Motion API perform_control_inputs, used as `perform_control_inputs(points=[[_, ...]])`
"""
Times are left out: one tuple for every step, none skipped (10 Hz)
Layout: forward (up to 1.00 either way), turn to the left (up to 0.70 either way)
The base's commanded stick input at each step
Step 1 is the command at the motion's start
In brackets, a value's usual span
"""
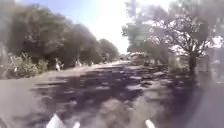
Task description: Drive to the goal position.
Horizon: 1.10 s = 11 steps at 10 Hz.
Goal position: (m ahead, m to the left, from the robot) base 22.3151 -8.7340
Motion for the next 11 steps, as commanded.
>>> perform_control_inputs(points=[[0.50,0.00],[0.50,0.00],[0.50,0.00],[0.50,0.00],[0.50,0.00],[0.50,0.00],[0.50,0.00],[0.50,0.00],[0.50,0.00],[0.50,0.00],[0.50,0.00]])
